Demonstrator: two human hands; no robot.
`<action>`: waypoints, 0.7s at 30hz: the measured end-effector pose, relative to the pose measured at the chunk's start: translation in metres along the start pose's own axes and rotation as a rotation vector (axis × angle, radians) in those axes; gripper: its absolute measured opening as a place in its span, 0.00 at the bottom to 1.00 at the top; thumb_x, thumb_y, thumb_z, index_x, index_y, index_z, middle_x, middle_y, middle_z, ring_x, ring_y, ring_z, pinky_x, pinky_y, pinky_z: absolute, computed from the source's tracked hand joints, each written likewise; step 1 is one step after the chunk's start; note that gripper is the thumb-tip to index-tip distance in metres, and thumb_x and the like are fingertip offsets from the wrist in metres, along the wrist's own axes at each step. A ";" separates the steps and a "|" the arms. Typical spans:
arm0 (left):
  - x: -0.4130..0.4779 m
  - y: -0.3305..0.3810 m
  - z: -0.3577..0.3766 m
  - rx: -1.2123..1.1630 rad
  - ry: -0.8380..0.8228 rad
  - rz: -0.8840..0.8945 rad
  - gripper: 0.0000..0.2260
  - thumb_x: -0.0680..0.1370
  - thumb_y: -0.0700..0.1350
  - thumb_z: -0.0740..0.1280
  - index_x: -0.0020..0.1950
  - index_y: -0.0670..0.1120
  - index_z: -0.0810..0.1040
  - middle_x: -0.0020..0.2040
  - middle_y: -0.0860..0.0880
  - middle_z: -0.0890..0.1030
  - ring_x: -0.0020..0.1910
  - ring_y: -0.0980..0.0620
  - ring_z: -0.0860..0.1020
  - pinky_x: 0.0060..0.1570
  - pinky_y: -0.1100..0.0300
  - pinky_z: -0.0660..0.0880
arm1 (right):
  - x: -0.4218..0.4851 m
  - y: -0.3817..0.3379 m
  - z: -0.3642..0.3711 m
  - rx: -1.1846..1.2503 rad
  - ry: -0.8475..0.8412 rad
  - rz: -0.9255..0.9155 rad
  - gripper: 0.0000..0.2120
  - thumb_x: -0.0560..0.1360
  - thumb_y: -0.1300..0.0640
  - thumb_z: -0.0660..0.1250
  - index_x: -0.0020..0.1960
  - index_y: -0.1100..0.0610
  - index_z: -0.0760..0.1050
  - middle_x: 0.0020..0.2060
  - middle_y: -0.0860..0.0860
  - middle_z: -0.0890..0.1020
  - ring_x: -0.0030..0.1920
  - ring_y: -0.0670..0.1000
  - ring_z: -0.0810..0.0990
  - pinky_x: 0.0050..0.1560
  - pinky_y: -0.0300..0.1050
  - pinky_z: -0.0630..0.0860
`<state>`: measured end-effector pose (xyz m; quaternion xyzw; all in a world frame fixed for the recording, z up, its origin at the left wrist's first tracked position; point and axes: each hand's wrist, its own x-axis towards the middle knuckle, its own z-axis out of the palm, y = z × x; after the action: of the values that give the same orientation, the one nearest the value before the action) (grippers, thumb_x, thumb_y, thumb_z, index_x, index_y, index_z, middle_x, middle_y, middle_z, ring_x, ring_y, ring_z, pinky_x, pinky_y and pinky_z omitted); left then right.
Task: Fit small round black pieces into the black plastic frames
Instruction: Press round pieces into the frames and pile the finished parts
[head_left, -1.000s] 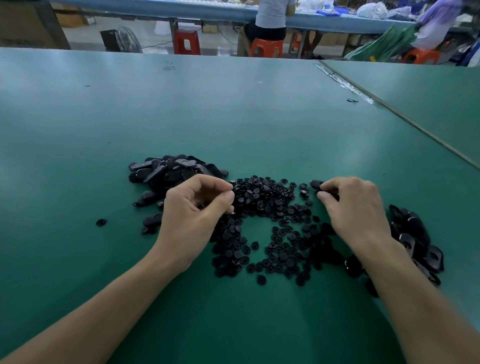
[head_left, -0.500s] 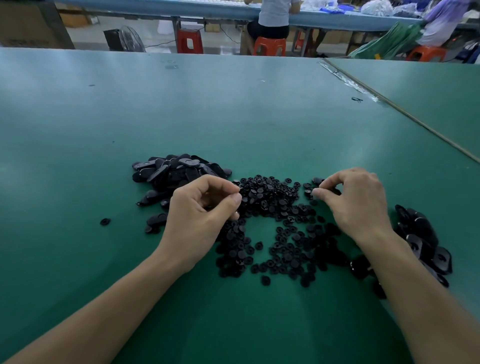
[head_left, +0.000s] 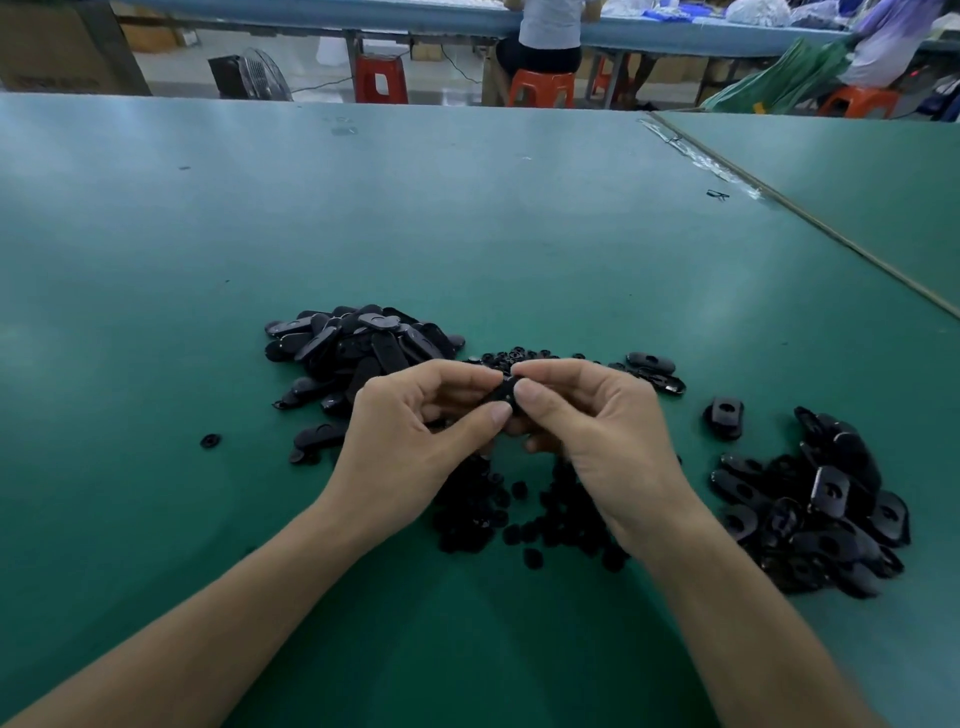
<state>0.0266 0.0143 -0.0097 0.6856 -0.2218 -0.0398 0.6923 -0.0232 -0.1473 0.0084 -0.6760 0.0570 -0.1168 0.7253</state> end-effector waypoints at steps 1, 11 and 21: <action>0.000 0.001 0.000 0.009 -0.003 0.001 0.12 0.71 0.47 0.77 0.53 0.47 0.84 0.45 0.47 0.87 0.44 0.46 0.86 0.45 0.52 0.84 | -0.001 0.002 0.000 -0.001 -0.009 -0.001 0.06 0.76 0.64 0.72 0.47 0.54 0.84 0.39 0.53 0.87 0.38 0.49 0.86 0.35 0.36 0.77; 0.002 0.001 0.002 -0.044 0.040 0.009 0.07 0.73 0.37 0.74 0.49 0.46 0.84 0.42 0.46 0.87 0.41 0.49 0.86 0.41 0.60 0.82 | -0.006 0.004 0.001 -0.238 0.057 -0.109 0.07 0.77 0.61 0.71 0.45 0.50 0.79 0.37 0.47 0.86 0.36 0.47 0.86 0.35 0.33 0.76; -0.001 0.002 0.000 0.068 -0.021 0.060 0.13 0.73 0.44 0.76 0.55 0.55 0.83 0.39 0.48 0.85 0.37 0.50 0.84 0.41 0.54 0.82 | -0.006 0.002 0.001 -0.289 -0.008 -0.240 0.12 0.78 0.64 0.69 0.54 0.49 0.84 0.44 0.43 0.87 0.46 0.43 0.85 0.50 0.36 0.79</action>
<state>0.0254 0.0146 -0.0075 0.7014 -0.2507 -0.0183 0.6670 -0.0282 -0.1447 0.0057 -0.7757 -0.0108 -0.1906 0.6016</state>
